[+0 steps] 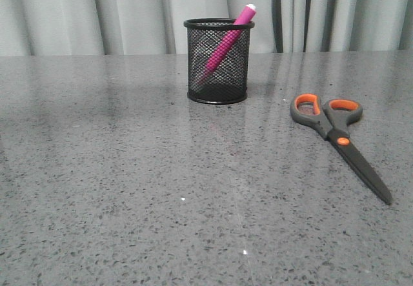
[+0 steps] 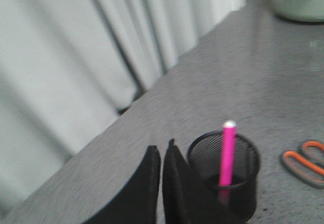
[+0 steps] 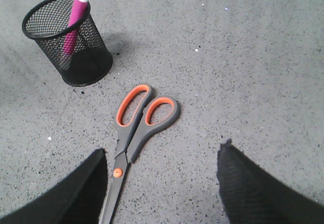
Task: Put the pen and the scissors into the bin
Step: 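Drop the highlighter into the mesh cup and withdraw the left gripper, then lower the right gripper over the scissors handles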
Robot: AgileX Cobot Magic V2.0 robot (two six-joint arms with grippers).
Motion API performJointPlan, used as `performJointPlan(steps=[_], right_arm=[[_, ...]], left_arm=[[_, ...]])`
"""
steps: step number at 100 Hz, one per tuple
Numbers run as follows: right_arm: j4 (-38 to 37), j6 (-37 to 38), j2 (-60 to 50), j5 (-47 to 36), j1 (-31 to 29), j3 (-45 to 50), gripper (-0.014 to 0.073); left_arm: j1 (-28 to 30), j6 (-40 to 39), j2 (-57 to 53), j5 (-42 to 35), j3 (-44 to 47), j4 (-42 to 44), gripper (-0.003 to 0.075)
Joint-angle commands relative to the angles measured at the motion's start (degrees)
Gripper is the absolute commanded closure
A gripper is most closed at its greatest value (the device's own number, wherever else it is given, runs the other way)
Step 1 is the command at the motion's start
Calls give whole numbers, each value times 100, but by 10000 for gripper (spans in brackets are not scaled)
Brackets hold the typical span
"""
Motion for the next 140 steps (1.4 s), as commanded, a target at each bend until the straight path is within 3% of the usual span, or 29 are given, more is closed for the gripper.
performJointPlan(steps=[1,15,36,54,78,89,111,126,140], right_arm=[[143,-72,31,-370,-24,-265,171],[132,-167,205,-144,-24,-504,171],[132,-1077,1026,930,19,-1472,172],[121,-1032,1835,1549,345,-2198,172],[-912,236,2932,2707,728,-2963,172],[-1259,846,3358,2857,1104,-3127,172],[-2765,2308,4003,2730,2141,-3145,213],[-2887,2674,4219,2172,2553,-3145,213],[-2954,2938,4428,1993,2583,-3145,213]], left_arm=[[186,-421,-657,-891,592,-461,740],[466,-491,-1471,-2020,1995,-837,740],[672,-465,-2361,-2048,3115,-847,740],[672,-465,-2827,-2048,3347,-847,739],[672,-465,-2995,-2048,3347,-870,739],[672,-465,-2995,-2035,3347,-929,739],[672,-465,-2982,-2021,3347,-1013,739],[672,-465,-2982,-1933,3347,-1013,739],[672,-465,-2982,-1906,3347,-1013,739]])
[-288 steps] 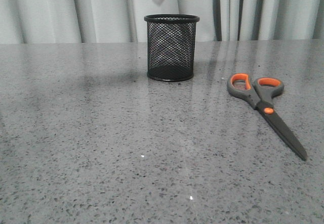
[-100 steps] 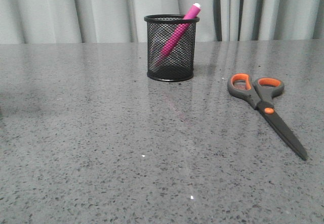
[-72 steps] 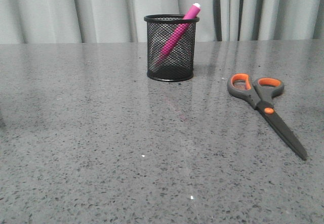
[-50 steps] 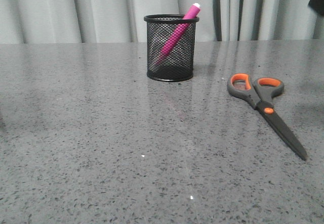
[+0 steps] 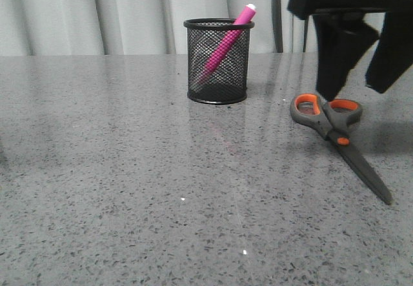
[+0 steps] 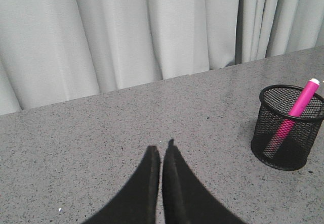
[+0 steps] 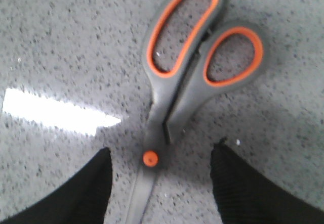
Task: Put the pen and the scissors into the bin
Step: 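Lower the right gripper over the scissors handles, then close the right gripper on the scissors handles and lift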
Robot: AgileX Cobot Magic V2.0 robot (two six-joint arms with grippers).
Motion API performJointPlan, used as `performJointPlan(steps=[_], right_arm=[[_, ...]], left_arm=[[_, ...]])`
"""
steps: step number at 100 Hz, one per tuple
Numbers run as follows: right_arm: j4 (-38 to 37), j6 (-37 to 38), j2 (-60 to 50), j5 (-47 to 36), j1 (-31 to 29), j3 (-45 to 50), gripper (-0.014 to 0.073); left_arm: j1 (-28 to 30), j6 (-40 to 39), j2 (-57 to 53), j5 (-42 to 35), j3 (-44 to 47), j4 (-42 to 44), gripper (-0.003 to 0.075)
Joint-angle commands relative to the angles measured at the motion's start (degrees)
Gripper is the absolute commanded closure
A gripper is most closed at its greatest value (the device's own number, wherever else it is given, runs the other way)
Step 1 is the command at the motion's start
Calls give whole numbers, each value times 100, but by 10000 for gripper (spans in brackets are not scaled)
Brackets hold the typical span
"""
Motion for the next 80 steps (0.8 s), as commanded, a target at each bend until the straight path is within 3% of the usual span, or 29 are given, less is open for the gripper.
performJointPlan(steps=[1,80], right_arm=[[-225,170,-37,-258,5,-181,213],[-432,694,647,-570,-9,-143,213]], left_arm=[[15,-50,-44,-25,-150,-205,739],[15,-6,-44,-36,-150,-205,739]])
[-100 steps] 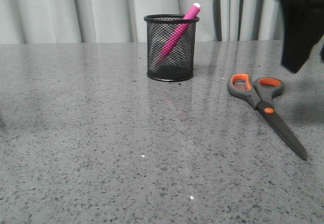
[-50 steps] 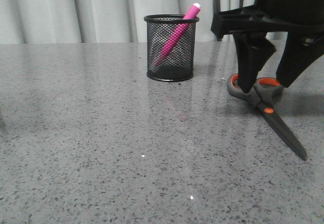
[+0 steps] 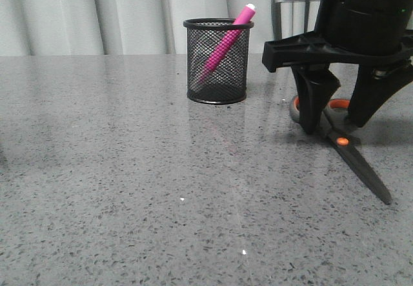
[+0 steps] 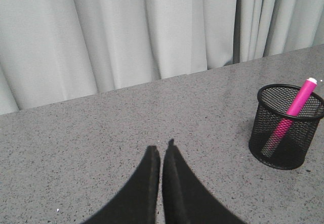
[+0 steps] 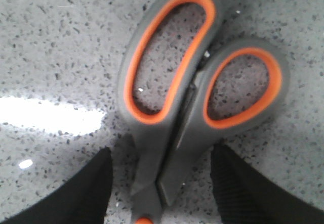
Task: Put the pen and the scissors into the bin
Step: 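Close the right gripper on the scissors handles and lift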
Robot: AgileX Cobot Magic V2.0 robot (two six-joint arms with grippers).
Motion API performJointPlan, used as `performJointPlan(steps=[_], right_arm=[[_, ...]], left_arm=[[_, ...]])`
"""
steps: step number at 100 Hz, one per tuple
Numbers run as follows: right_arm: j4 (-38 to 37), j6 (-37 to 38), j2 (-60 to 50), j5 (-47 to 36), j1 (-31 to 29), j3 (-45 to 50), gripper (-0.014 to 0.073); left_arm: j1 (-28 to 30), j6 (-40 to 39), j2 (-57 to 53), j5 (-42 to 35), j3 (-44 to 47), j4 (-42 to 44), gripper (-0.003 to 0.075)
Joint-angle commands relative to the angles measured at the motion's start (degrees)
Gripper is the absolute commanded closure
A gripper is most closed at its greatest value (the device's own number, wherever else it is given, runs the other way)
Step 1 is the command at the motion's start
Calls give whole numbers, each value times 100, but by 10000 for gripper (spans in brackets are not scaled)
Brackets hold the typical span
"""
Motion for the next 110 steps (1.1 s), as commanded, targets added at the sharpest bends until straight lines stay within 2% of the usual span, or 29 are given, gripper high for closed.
performJointPlan(steps=[1,110], right_arm=[[-157,22,-155,-141,-9,-130,213],[-105,35,134,-79,-9,-121,213]], left_arm=[[15,-6,-44,-73,-150,-205,739],[15,-6,-44,-73,-150,-205,739]])
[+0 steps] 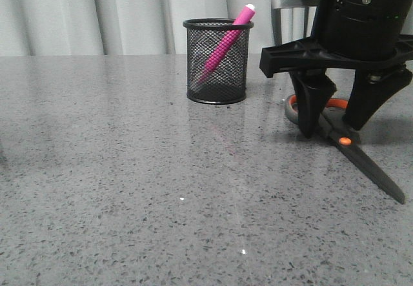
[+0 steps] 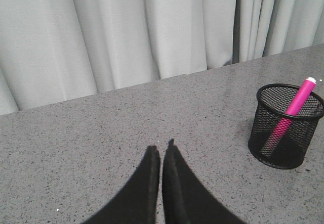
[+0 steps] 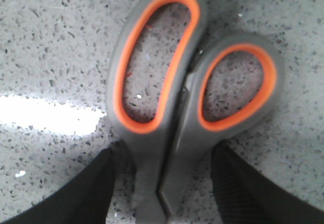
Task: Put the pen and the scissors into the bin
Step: 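Close the right gripper on the scissors handles and lift, then carry the scissors over the mesh cup and lower blades inside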
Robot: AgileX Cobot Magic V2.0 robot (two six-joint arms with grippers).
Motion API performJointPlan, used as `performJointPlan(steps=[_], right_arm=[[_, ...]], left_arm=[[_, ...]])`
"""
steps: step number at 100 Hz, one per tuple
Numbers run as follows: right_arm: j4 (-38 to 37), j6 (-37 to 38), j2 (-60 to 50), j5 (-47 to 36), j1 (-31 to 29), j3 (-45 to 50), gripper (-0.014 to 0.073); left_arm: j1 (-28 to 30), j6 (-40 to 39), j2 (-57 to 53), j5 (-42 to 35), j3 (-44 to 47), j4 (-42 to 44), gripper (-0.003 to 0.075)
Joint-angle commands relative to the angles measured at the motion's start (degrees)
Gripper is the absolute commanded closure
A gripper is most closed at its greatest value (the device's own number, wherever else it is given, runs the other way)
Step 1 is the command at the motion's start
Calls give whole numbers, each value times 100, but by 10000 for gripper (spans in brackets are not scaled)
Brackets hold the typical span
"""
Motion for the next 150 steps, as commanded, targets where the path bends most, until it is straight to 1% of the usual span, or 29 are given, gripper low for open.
performJointPlan(steps=[1,32,39,46,52,53,65,73,95,109,116,123,138,150], right_arm=[[-48,8,-12,-55,-9,-94,213],[-48,8,1,-13,-9,-94,216],[-48,8,27,62,-9,-94,245],[-48,8,24,115,-9,-94,318],[-48,8,24,143,-9,-94,411],[-48,8,24,143,-9,-94,411],[-48,8,24,178,-9,-94,583],[-86,8,24,201,-9,-94,672],[-269,-30,-103,159,-9,-94,669],[-297,-30,-555,-130,-9,-94,670],[-297,-30,-879,-411,-9,-94,670],[-283,-30,-1237,-955,-9,-11,670],[-277,-30,-1944,-2815,-9,400,670],[-277,-30,-2102,-4131,-9,472,670]], left_arm=[[15,-17,-44,-73,-150,-205,739],[15,-17,-44,-73,-150,-205,739],[15,-17,-44,-81,-150,-205,739],[15,-17,-44,-81,-150,-205,739],[15,-17,-44,-81,-150,-205,739],[15,-17,-44,-81,-150,-205,739],[15,-17,-44,-81,-150,-205,739],[15,-17,-44,-81,-150,-205,739],[15,-17,-44,-81,-150,-205,739],[15,-17,-44,-81,-150,-205,739],[15,-17,-44,-81,-150,-205,739],[15,-17,-44,-81,-150,-205,739],[15,-17,-44,-95,-150,-205,739],[15,-17,-44,-95,-150,-205,739]])
